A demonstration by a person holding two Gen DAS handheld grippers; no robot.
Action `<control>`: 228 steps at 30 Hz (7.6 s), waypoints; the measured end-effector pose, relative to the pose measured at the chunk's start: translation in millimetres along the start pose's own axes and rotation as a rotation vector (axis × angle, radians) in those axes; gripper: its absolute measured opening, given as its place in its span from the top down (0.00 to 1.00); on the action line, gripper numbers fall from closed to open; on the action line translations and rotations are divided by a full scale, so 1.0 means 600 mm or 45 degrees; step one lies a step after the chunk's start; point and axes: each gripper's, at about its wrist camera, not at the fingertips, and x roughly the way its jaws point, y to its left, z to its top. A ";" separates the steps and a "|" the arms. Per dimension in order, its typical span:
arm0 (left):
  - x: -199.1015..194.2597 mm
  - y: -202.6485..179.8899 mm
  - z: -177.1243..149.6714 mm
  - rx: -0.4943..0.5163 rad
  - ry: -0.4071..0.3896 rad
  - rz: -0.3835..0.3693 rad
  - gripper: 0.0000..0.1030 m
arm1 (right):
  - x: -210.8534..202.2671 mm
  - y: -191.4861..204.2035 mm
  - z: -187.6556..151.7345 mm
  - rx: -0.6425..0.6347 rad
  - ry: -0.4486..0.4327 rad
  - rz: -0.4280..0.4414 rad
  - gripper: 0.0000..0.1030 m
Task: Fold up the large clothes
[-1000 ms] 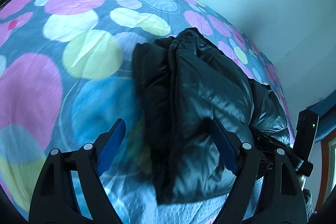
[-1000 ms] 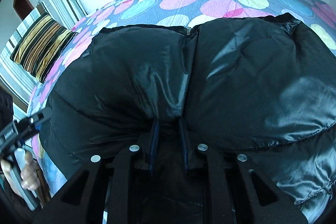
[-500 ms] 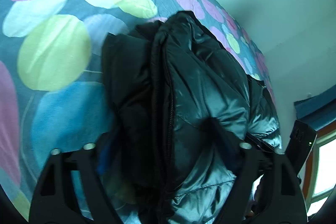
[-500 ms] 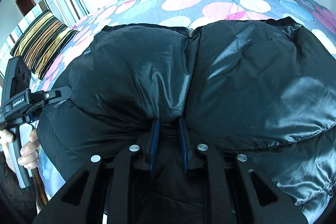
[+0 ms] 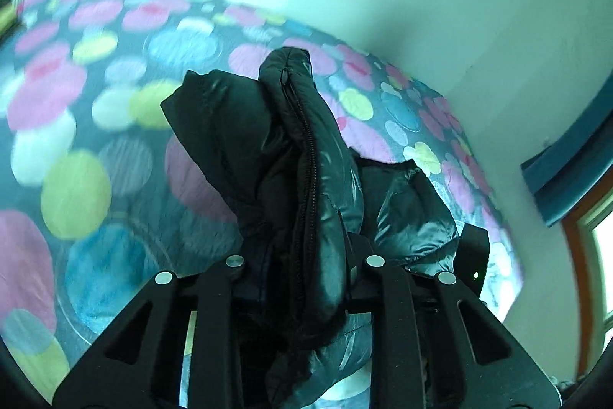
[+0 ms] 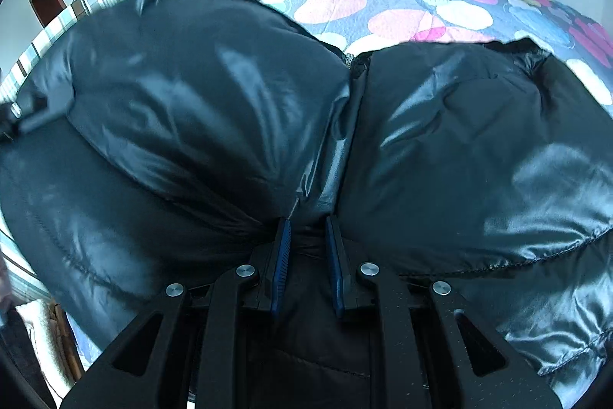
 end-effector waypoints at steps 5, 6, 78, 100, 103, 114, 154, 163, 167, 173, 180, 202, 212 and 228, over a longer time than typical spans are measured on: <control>-0.001 -0.090 0.014 0.114 -0.008 0.098 0.77 | -0.059 -0.023 -0.009 0.034 -0.052 0.026 0.80; 0.002 -0.103 0.016 0.130 -0.008 0.108 0.77 | -0.076 -0.030 -0.013 0.033 -0.071 0.012 0.80; 0.061 -0.431 -0.124 0.613 -0.219 0.250 0.26 | -0.360 -0.376 -0.174 0.450 -0.208 -0.717 0.37; 0.141 -0.176 -0.069 0.259 -0.079 0.332 0.26 | -0.270 -0.261 -0.007 0.301 -0.212 -0.438 0.37; 0.155 -0.178 -0.073 0.264 -0.055 0.310 0.26 | -0.246 -0.262 -0.002 0.292 -0.161 -0.470 0.37; 0.177 -0.186 -0.075 0.266 -0.049 0.257 0.21 | -0.175 -0.315 -0.027 0.377 -0.021 -0.427 0.31; 0.296 -0.187 -0.054 0.140 0.253 -0.155 0.11 | -0.108 -0.357 -0.039 0.455 -0.052 -0.083 0.58; 0.287 -0.196 -0.057 0.170 0.234 -0.149 0.15 | -0.118 -0.356 -0.054 0.475 -0.113 -0.053 0.60; 0.284 -0.193 -0.057 0.165 0.233 -0.149 0.16 | -0.137 -0.347 -0.065 0.456 -0.110 -0.062 0.61; 0.279 -0.198 -0.060 0.185 0.225 -0.134 0.17 | -0.140 -0.344 -0.069 0.466 -0.119 -0.061 0.62; 0.276 -0.203 -0.058 0.202 0.223 -0.122 0.18 | -0.148 -0.341 -0.074 0.468 -0.144 -0.052 0.65; 0.267 -0.195 -0.051 0.159 0.231 -0.125 0.20 | -0.161 -0.348 -0.066 0.475 -0.141 -0.062 0.64; 0.203 -0.191 -0.035 0.178 0.141 -0.081 0.31 | -0.173 -0.349 -0.064 0.472 -0.150 -0.066 0.63; 0.151 -0.303 -0.005 0.355 0.040 -0.110 0.31 | -0.252 -0.334 -0.064 0.420 -0.193 -0.192 0.63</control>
